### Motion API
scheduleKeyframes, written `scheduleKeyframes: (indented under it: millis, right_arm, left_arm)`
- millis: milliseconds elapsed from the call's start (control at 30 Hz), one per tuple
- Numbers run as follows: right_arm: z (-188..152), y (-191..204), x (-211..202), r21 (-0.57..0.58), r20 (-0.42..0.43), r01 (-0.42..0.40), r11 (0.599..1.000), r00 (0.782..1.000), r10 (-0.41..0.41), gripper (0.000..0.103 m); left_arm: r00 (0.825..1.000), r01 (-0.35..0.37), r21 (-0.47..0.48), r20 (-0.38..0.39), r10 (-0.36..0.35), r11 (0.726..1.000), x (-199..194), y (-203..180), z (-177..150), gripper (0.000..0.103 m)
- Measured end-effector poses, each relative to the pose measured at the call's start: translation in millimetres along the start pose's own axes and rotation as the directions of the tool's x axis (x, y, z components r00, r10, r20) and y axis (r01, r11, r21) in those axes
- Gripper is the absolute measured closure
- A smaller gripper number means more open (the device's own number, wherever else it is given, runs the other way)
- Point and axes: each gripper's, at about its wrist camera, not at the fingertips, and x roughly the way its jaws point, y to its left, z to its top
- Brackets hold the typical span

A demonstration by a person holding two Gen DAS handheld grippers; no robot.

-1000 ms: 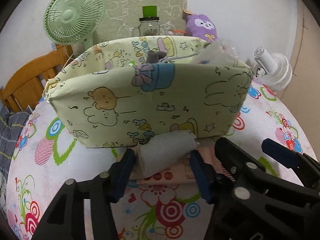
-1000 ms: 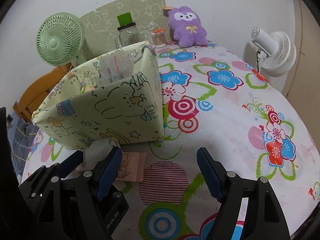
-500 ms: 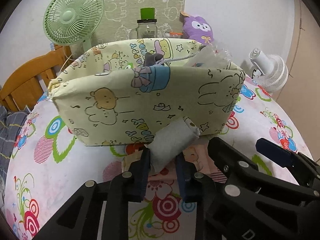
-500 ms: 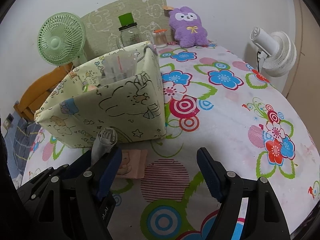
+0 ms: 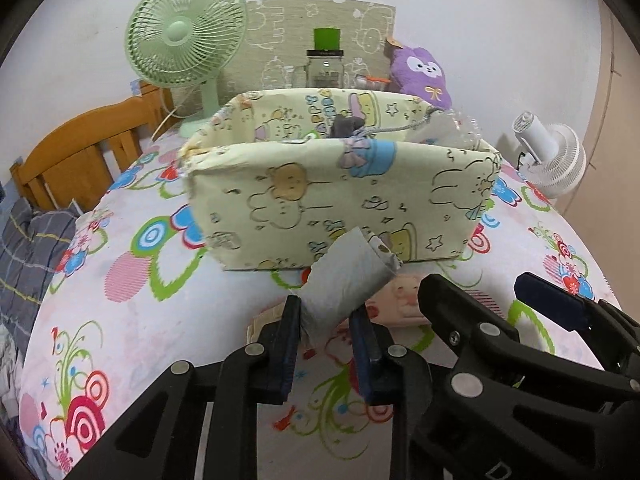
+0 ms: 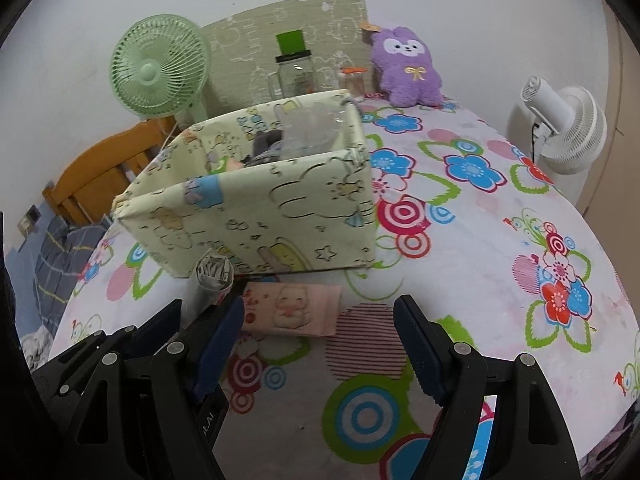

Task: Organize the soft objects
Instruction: 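Hold the white cloth with left gripper while right gripper approaches the pink packet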

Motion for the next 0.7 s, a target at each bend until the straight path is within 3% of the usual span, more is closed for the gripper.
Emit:
scheduleKeyframes:
  millis: [267, 700]
  right_arm:
    - [-5.0, 14.5, 9.4, -0.044, -0.043, -0.049, 0.998, 0.998, 0.047, 0.023]
    - [0.2, 30.2, 39.2, -0.154, -0.084, -0.041, 0.987, 0.996, 0.028, 0.023]
  left_arm:
    - [0.999, -0.031, -0.026, -0.02, 0.03, 0.999, 1.3, 13.2, -9.2, 0.079]
    - [0.996, -0.072, -0.023, -0.052, 0.07, 0.997, 21.5, 22.1, -8.7, 0.079]
